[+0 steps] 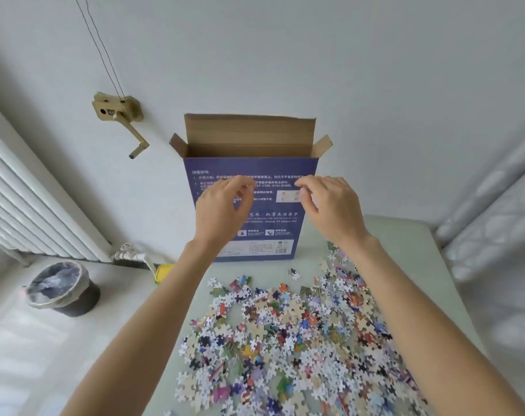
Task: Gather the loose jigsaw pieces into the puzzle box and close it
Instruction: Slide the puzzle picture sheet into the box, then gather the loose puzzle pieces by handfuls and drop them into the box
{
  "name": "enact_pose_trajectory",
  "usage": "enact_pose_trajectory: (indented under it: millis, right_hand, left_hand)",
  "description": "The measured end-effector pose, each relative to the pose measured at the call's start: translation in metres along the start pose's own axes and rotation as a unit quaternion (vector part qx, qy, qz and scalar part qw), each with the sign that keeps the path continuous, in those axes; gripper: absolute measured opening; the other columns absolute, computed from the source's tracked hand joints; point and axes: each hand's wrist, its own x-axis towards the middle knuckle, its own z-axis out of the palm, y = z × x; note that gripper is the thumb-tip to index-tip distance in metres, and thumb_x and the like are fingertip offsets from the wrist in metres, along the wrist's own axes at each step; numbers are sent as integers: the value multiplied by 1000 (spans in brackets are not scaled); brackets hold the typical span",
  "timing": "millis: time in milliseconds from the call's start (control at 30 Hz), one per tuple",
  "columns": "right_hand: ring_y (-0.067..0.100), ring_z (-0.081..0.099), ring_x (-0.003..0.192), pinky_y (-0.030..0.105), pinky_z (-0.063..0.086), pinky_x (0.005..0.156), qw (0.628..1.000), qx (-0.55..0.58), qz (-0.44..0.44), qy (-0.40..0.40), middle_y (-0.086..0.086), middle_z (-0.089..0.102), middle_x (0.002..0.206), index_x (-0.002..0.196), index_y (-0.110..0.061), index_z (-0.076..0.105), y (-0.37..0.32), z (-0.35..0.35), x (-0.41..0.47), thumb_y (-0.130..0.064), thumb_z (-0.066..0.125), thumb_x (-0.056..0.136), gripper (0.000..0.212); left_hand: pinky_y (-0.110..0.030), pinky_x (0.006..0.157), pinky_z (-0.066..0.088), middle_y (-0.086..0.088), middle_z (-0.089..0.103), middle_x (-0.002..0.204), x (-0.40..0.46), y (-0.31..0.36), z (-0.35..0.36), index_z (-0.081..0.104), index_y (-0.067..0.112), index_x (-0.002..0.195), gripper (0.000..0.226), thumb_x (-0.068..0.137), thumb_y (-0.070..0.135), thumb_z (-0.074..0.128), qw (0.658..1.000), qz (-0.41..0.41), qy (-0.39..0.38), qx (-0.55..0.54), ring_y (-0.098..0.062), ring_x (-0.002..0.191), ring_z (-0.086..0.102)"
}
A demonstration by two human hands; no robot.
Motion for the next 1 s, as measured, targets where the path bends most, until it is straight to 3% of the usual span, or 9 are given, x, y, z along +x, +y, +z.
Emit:
enact_pose_trajectory:
  millis: [167,233,300,400,500,600,700,900,1000]
  right_hand:
    - [15,65,67,25,52,54,970,32,111,-213,0,71,84,102,-13,65,-19,10,-139,-12,48,90,20]
    - [17,66,88,28,55,75,942,40,157,-293,2,69,102,110,-13,63,-30,16,-194,-13,47,92,24]
    - [17,56,113,26,39,100,916,56,192,-347,2,61,122,122,-15,58,-42,21,-239,-13,50,92,31]
    - [22,25,138,38,13,115,871,33,260,-416,2,31,150,140,-25,37,-57,32,-289,-30,52,92,50]
    - [35,-2,142,55,-5,108,811,-19,344,-472,4,0,157,146,-39,9,-64,44,-326,-60,47,86,75]
    - [43,-11,140,65,-7,104,767,-39,448,-457,7,-14,155,146,-40,-3,-59,52,-342,-69,46,80,87]
    - [43,-11,140,66,-4,108,742,-37,526,-413,10,-12,156,147,-37,-3,-50,61,-342,-71,42,79,88]
    - [33,17,138,54,19,112,794,-61,505,-333,11,18,152,143,-29,25,-34,81,-314,-63,53,80,77]
    - [35,3,141,57,8,112,799,-41,477,-364,11,0,155,146,-36,14,-13,90,-294,-67,59,72,92]
  left_hand:
    - [-21,71,46,11,67,92,-113,-10,38,64,24,107,19,91,23,54,950,-195,-243,-35,-8,83,63]
    - [-24,80,49,4,68,105,-163,-23,48,62,22,113,24,90,22,55,930,-238,-280,-23,-13,91,64]
    - [-34,93,48,-1,62,121,-211,-37,51,57,20,121,31,90,24,56,915,-267,-301,-1,-19,103,60]
    - [-44,111,29,-4,43,142,-272,-60,47,45,24,134,46,90,33,56,901,-287,-319,71,-25,131,37]
    - [-46,114,-4,0,7,157,-315,-83,42,18,34,146,67,89,55,47,867,-335,-348,125,-23,144,2]
    - [-48,114,-12,-1,-19,155,-337,-93,49,-7,35,147,80,86,68,33,831,-402,-359,137,-22,141,-20]
    - [-46,116,-9,-1,-23,154,-334,-84,69,-15,35,145,81,84,74,20,850,-369,-354,122,-19,140,-24]
    - [-44,113,-7,8,-7,156,-281,-40,132,10,38,146,68,89,63,37,861,-251,-442,31,-17,143,-14]
    - [-46,115,2,9,12,155,-259,-37,146,21,39,144,71,83,56,55,859,-209,-465,45,-20,143,2]
